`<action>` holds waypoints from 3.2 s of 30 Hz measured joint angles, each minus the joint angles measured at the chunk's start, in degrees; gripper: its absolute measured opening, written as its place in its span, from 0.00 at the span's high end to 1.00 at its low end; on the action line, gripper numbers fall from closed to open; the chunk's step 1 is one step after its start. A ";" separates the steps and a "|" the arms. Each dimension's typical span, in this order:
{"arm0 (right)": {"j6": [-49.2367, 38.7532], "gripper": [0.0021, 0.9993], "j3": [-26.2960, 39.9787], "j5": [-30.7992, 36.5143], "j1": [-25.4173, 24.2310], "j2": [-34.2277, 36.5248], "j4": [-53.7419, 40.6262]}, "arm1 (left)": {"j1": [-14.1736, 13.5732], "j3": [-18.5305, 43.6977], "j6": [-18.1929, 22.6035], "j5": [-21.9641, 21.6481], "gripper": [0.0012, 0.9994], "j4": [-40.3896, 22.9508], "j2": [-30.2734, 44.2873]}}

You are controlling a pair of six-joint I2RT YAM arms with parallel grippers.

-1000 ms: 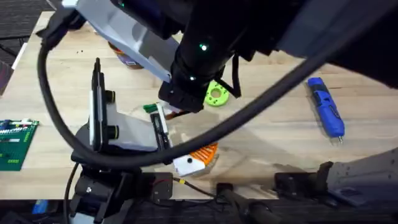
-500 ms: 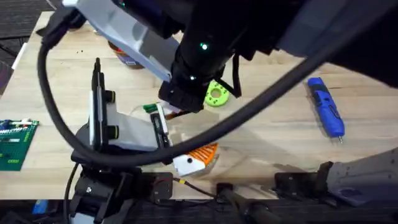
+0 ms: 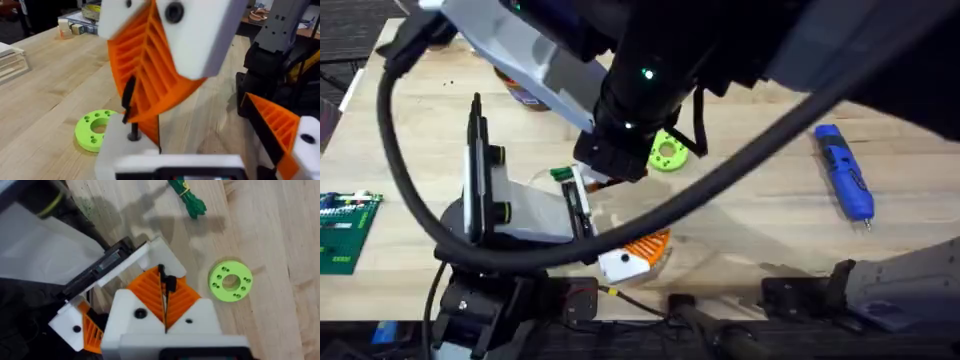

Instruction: Pick up the gripper from the table and insert it into the empty holder that is missing its gripper. Then pick up a screw, insert it into the mounting hole, and use the screwdriver to tighten it. Finally, clean up the table by picking up the vegetable and placing it into the bucket.

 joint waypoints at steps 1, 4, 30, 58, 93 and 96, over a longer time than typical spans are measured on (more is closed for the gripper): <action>0.00 0.99 0.00 -0.25 -0.01 0.00 0.04 | 0.00 0.00 0.03 0.02 0.01 0.00 0.00; 0.00 0.99 0.00 -0.62 0.00 0.00 0.20 | 0.00 0.00 0.04 0.02 0.01 0.00 0.00; 0.02 0.99 0.15 0.35 0.00 0.48 0.13 | 0.00 0.00 -0.40 0.00 0.01 -0.02 0.00; 0.02 0.99 0.15 0.99 0.26 0.48 -0.22 | 0.00 0.00 0.01 0.01 0.01 0.02 0.00; 3.27 0.07 1.26 0.28 -5.67 0.94 0.00 | 0.00 0.00 0.11 0.02 0.01 0.02 -0.01; 4.67 0.07 1.43 0.30 -8.92 -0.74 -0.07 | 0.00 0.00 0.11 0.02 0.01 0.02 0.00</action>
